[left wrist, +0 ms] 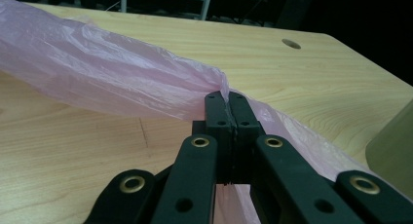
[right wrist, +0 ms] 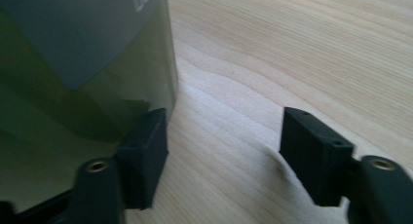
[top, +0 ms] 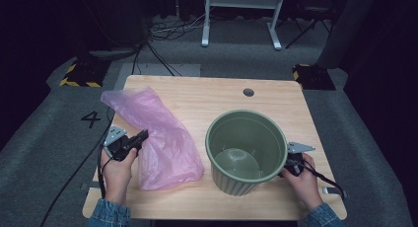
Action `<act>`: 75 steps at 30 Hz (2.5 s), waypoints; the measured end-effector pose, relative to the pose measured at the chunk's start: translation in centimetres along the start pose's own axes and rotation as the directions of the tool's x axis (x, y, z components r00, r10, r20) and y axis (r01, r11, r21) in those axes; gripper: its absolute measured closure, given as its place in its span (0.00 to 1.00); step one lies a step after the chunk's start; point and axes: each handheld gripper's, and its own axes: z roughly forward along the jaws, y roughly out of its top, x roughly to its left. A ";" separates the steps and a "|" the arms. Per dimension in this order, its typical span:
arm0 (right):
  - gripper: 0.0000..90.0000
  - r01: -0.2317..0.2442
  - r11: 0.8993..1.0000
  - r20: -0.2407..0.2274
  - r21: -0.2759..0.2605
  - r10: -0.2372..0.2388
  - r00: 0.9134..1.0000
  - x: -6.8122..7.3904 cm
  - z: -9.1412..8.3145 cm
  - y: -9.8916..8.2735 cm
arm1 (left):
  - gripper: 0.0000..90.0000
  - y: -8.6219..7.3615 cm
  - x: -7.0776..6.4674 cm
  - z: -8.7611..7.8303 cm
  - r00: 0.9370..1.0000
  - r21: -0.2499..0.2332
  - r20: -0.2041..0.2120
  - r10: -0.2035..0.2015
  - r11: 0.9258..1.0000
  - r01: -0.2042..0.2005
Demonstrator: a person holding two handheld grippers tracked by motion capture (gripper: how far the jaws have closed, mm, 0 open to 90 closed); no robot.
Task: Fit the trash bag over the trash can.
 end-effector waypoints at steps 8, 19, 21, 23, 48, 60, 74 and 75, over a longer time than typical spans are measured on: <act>0.41 0.074 0.997 0.005 0.024 -0.074 0.997 1.0 0.0 0.5 | 0.99 1.1 -1.4 -1.3 0.997 -0.004 0.048 0.061 0.998 -0.061; 0.39 0.080 0.997 -0.013 0.010 -0.080 0.997 1.3 -0.5 0.7 | 0.99 3.4 -2.3 -2.7 0.967 -0.032 0.189 0.173 0.985 -0.170; 0.39 0.087 0.996 -0.019 0.006 -0.087 0.996 1.3 -0.7 0.7 | 0.99 3.8 -2.4 -2.9 0.958 -0.038 0.218 0.184 0.983 -0.181; 0.39 0.095 0.995 -0.025 0.001 -0.095 0.995 1.2 -0.9 0.7 | 0.99 4.3 -2.5 -3.2 0.947 -0.042 0.249 0.201 0.979 -0.197; 0.38 0.091 0.996 0.020 0.001 -0.091 0.996 1.1 -3.1 0.2 | 0.99 11.6 -4.0 -5.3 0.849 -0.104 0.442 0.290 0.956 -0.273; 0.38 0.088 0.996 0.033 0.000 -0.088 0.996 1.2 -3.7 -0.1 | 0.99 15.2 -4.3 -5.2 0.840 -0.129 0.445 0.311 0.950 -0.283; 0.38 0.061 0.998 0.028 -0.004 -0.061 0.998 0.9 -3.7 -1.1 | 0.99 17.4 -3.6 -6.8 0.833 -0.202 0.451 0.321 0.946 -0.255; 0.38 0.065 0.998 0.028 -0.004 -0.065 0.998 0.9 -3.6 -1.1 | 1.00 17.5 -3.6 -6.8 0.830 -0.206 0.453 0.324 0.944 -0.256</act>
